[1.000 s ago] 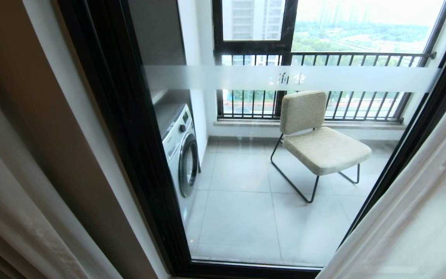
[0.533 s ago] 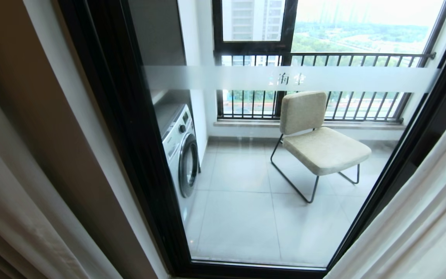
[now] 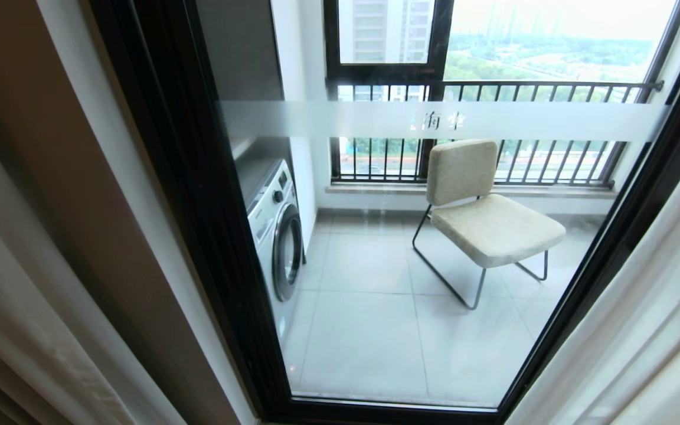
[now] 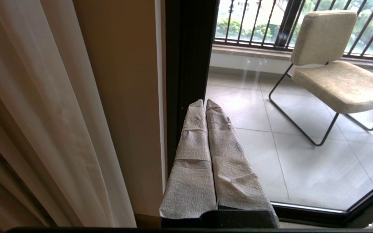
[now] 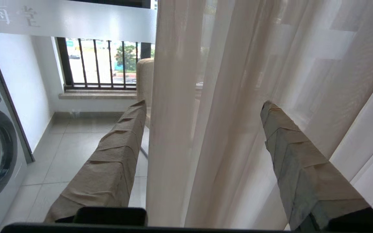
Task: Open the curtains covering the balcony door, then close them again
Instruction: Close the inner curtains on both sides
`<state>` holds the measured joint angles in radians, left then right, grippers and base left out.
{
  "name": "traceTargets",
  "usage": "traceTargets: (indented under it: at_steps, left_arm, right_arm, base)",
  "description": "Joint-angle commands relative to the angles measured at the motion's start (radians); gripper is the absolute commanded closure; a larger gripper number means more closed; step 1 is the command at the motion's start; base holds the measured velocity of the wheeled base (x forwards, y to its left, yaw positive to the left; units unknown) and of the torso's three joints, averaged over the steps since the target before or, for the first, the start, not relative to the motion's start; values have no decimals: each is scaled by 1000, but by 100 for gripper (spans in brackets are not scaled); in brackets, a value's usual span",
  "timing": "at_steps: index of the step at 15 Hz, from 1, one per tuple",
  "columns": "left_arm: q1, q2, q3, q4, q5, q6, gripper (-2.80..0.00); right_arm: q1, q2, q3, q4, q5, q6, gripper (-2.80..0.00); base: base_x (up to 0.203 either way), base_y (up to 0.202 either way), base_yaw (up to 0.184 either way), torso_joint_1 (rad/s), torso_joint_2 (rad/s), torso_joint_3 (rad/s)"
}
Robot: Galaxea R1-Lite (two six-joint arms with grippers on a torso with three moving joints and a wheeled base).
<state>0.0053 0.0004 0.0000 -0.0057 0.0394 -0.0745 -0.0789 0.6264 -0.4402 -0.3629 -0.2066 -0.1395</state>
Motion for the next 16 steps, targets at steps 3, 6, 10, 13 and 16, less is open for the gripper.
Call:
traceTargets:
  at_steps: [3, 6, 10, 13, 16]
  left_arm:
    - [1, 0, 0, 0, 1, -1, 0]
    - [1, 0, 0, 0, 1, -1, 0]
    - [1, 1, 0, 0, 1, -1, 0]
    - [0, 0, 0, 0, 1, -1, 0]
    - [-1, 1, 0, 0, 1, -1, 0]
  right_arm:
    - [16, -27, 28, -10, 9, 0, 0]
    - [18, -52, 34, -9, 8, 1, 0]
    - [54, -186, 148, -7, 8, 0, 0]
    - [101, -315, 296, -7, 8, -2, 0]
    - [128, -361, 440, 20, 45, 8, 0]
  base:
    - [0, 0, 0, 0, 0, 0]
    - [0, 0, 0, 0, 0, 0]
    - [0, 0, 0, 0, 0, 0]
    - [0, 0, 0, 0, 0, 0]
    - [0, 0, 0, 0, 0, 0]
